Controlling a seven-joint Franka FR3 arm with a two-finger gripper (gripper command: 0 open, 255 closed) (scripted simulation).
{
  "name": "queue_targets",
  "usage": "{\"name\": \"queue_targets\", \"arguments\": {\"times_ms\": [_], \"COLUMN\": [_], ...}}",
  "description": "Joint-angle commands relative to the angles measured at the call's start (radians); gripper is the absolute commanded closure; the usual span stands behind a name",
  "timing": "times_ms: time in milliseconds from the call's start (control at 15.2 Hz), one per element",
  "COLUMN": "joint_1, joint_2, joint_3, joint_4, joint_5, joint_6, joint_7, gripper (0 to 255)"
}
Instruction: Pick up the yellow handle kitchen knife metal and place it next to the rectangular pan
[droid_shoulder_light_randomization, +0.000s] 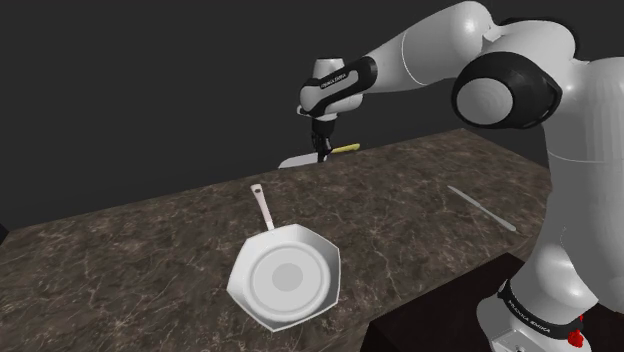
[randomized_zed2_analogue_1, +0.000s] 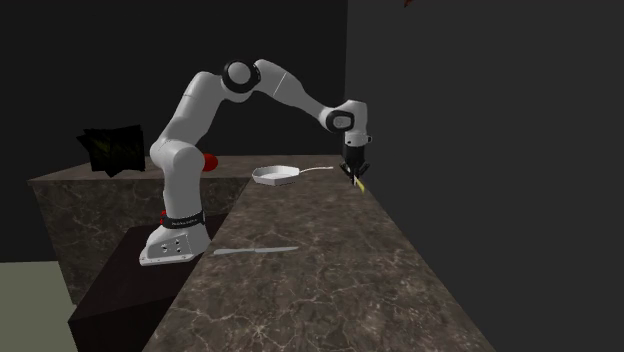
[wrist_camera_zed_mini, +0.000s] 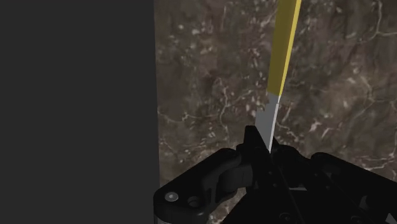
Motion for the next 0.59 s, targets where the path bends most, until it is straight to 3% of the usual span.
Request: {"name": "queue_targets", "arguments": {"times_ms": [0, 528], "joint_1": [-0.005, -0.020], "joint_2": [0.014, 0.071], "joint_3": [0.006, 0.030], "joint_4": [-0.006, -0.027], "joint_5": [0.009, 0.044], "joint_6": [0.019, 0.092], "joint_7": [-0.008, -0.030], "gripper": [255, 255]}}
